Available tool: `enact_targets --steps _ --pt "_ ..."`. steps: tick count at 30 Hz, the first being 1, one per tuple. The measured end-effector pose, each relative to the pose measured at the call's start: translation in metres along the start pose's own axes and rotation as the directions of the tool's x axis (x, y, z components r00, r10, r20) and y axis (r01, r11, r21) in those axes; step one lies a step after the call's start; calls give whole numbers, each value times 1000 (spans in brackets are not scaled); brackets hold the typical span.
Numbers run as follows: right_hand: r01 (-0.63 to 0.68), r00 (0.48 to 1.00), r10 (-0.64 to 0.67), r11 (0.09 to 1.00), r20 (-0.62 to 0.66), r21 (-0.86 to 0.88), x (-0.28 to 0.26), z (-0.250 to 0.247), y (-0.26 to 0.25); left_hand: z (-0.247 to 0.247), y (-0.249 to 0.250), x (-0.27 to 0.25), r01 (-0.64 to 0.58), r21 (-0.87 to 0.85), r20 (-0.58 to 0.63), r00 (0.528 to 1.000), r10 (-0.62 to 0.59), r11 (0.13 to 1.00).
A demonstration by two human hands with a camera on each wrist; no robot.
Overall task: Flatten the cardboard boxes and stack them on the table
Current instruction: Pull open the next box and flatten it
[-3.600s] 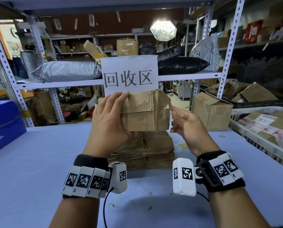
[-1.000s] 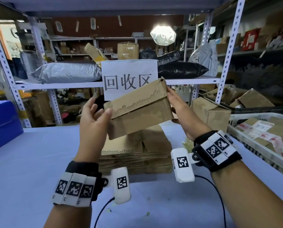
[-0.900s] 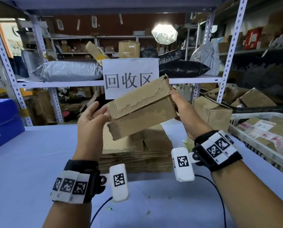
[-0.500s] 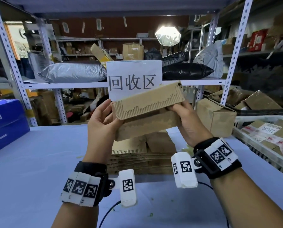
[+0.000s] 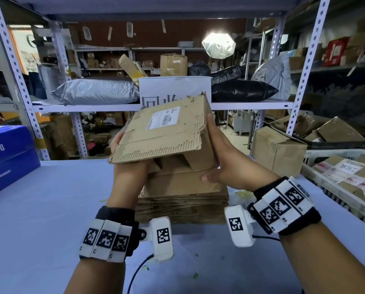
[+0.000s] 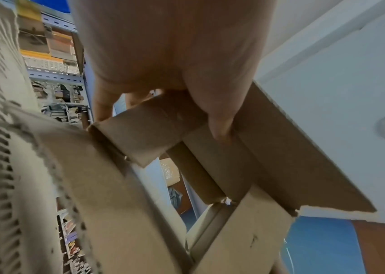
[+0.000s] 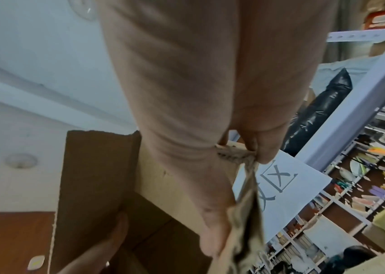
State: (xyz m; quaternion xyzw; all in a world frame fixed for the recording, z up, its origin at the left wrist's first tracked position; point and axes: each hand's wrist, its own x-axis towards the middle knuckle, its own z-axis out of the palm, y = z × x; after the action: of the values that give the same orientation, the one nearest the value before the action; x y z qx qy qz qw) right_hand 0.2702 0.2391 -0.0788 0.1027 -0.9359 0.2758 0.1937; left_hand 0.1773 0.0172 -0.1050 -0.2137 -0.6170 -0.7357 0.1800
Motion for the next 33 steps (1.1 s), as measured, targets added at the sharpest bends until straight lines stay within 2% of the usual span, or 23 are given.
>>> enact_targets --steps 2,4,6,8,11,14,16,19,20,22,24,26,28,29,30,33 --pt "39 998 -40 999 -51 -14 1 6 0 -1 6 -1 -7 12 -22 1000 7 1000" --pt "86 990 -78 994 -120 62 6 13 3 -3 10 -3 -65 79 -24 997 67 995" --pt "122 974 -87 979 -209 163 10 19 6 -4 11 -5 -79 55 11 997 78 995" --pt "133 942 -36 953 -333 273 15 26 9 -5 12 -10 -5 22 106 994 3 1000" --pt "91 883 130 895 -452 437 21 32 11 -6 15 -13 59 -8 204 977 -56 998" --pt "87 821 176 901 -543 425 24 29 15 -5 13 -12 91 -53 266 961 -74 994" --pt "89 774 187 914 -605 397 21 29 17 -3 10 -12 71 -48 283 958 -54 996" --pt "-5 754 281 907 -594 422 18 30 15 0 8 -11 24 -62 278 961 -6 998" --pt "-40 768 311 896 -560 442 16 30 14 0 8 -11 1 -67 279 960 18 998" --pt "-9 827 300 853 -476 521 14 29 13 1 7 -10 -56 -68 260 963 72 996" --pt "60 848 327 723 -417 689 11 28 11 -3 5 -7 -84 -72 223 970 98 994" --pt "73 857 421 475 -299 877 7 24 10 -9 4 -4 -106 -54 247 962 117 993" --pt "76 886 431 225 -169 971 4 21 7 -13 2 -3 -182 92 343 929 140 979" --pt "81 902 412 132 -129 988 3 19 7 -14 0 -3 -223 177 387 911 141 959" --pt "96 912 396 60 -112 994 3 17 9 -15 -4 -2 -253 243 408 902 138 936" --pt "97 939 339 -110 -54 989 2 11 18 -17 -11 -2 -243 376 395 915 83 894"
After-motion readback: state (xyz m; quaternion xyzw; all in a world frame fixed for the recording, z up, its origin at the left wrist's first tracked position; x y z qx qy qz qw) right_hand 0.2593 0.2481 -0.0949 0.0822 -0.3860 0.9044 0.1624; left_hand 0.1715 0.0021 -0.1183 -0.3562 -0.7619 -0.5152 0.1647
